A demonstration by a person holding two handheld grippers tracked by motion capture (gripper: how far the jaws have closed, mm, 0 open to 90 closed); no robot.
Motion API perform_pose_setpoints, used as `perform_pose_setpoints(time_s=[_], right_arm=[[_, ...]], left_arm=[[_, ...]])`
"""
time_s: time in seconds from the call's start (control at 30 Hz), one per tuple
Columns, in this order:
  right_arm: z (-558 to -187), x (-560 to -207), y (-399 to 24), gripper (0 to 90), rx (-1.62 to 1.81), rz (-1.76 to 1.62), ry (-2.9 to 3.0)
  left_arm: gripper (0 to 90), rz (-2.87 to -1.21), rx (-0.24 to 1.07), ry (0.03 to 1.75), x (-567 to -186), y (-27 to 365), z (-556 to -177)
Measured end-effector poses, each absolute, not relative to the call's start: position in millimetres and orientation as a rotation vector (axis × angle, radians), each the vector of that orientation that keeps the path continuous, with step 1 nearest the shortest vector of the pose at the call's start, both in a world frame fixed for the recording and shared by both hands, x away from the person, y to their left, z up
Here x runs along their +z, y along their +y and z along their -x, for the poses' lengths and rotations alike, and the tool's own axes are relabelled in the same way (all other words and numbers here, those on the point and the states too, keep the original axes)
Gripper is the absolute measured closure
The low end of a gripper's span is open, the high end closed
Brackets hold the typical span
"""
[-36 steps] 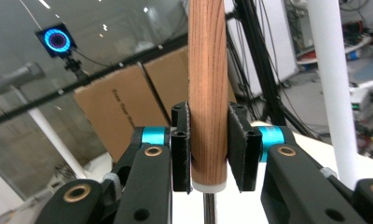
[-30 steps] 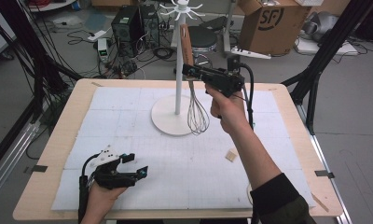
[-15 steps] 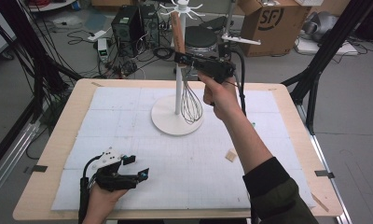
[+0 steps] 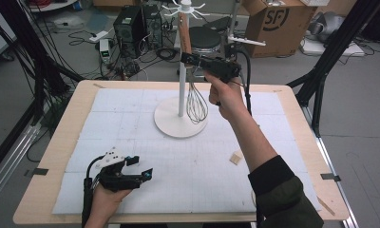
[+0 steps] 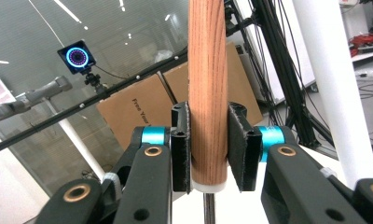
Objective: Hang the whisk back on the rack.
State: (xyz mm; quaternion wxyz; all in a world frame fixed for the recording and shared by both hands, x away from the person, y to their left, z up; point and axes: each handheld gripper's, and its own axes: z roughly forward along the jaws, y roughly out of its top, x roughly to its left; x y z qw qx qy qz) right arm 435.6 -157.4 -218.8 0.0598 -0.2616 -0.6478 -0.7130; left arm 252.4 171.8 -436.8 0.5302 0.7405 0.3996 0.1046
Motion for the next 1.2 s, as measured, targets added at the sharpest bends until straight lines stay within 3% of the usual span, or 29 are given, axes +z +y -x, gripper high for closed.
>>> perform_pose_setpoints(time_s=[0.77,0.87,1.0,1.03,1.2], right_arm=[[-440.3,-234.1,-153.2,64.5,-2.16,0.879,-1.942],[-439.3,-233.6,-152.0,51.2,-2.165,0.887,-1.959],[-438.7,-232.8,-154.2,46.0,-2.18,0.938,-1.973],[-437.3,-231.4,-157.2,38.9,-2.203,0.972,-1.976],[-429.4,-227.8,-166.6,33.1,-2.265,1.026,-2.01]], left_arm=[[23.0,-1.776,0.249,0.949,-439.1,171.9,-254.3],[23.1,-1.775,0.249,0.948,-439.1,171.9,-254.2],[23.0,-1.782,0.262,0.957,-439.9,172.2,-253.9],[22.9,-1.781,0.261,0.954,-440.3,172.7,-253.9],[22.9,-1.777,0.259,0.949,-440.3,172.6,-253.9]])
